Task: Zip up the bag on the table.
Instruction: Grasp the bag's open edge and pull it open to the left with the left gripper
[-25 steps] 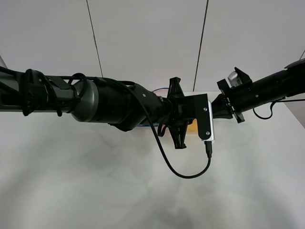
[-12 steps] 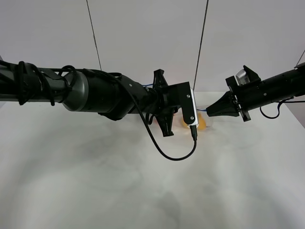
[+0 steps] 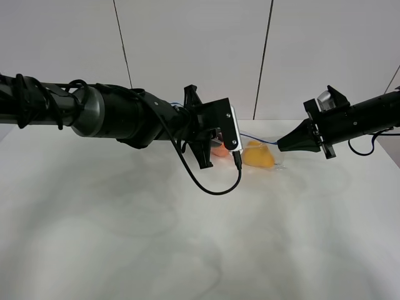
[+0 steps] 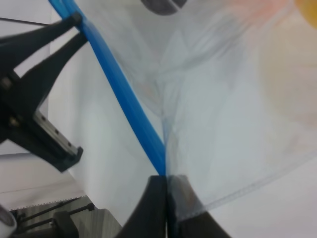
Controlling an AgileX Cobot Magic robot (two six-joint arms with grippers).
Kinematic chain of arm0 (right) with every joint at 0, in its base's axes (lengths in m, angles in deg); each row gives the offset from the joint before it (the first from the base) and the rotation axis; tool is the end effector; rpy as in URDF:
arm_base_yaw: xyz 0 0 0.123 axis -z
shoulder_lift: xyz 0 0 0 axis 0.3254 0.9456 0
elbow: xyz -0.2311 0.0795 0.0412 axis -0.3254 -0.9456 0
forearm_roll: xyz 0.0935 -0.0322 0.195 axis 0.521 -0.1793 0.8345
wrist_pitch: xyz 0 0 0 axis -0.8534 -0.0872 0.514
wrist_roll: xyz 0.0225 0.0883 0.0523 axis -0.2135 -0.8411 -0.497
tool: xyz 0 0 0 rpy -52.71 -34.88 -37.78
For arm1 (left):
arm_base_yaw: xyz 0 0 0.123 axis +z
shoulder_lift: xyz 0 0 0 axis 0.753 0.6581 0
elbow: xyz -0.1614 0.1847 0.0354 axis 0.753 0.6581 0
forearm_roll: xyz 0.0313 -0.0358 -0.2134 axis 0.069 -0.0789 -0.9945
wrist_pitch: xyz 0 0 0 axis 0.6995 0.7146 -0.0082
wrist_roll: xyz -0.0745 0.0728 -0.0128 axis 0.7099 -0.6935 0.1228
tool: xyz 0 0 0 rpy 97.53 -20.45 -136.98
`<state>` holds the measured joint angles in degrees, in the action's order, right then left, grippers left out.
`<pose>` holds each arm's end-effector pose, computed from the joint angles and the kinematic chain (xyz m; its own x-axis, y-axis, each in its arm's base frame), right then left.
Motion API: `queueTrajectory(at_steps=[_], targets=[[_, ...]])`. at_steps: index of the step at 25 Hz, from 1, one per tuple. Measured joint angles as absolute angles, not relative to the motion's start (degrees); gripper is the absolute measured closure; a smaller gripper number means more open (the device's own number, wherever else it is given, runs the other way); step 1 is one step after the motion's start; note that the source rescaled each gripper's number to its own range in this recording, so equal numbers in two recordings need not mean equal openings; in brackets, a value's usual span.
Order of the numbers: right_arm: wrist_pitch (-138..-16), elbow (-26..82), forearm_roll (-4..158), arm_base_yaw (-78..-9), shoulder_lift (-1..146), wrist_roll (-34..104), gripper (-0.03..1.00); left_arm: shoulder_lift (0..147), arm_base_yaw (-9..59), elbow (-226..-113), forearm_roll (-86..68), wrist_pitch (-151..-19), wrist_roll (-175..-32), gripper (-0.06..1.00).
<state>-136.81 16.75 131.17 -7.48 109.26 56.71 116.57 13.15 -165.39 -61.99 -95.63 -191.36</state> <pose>0.3248 0.0224 0.1737 -0.9735 0.1004 -0.2054 -0.1081 0.5895 0.8005 0.3487 -0.2368 0.1657 0.1672 0.8849 -0.4348 0.6476 0.2340 0.7252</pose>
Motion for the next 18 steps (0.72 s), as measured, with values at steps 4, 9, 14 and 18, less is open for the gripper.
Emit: queueTrajectory(at_steps=[4,9,14,18], targets=[[-136.81,16.75,130.9,-7.48,109.26,56.71,0.97,116.57,15.92,-165.39,-61.99,-95.25,-191.43,0.94],[-136.81,16.75,130.77,-7.48,109.26,56.71,0.97,116.57,19.31,-165.39,-61.99,-94.12,-191.47,0.94],[-136.83,16.75,130.95,-7.48,109.26,56.71,0.97,116.57,22.45,-165.39,-61.86,-92.07,-191.54,0.94],[-136.83,16.75,131.01,-7.48,109.26,56.71,0.97,116.57,24.58,-165.39,-61.81,-91.63,-191.54,0.94]])
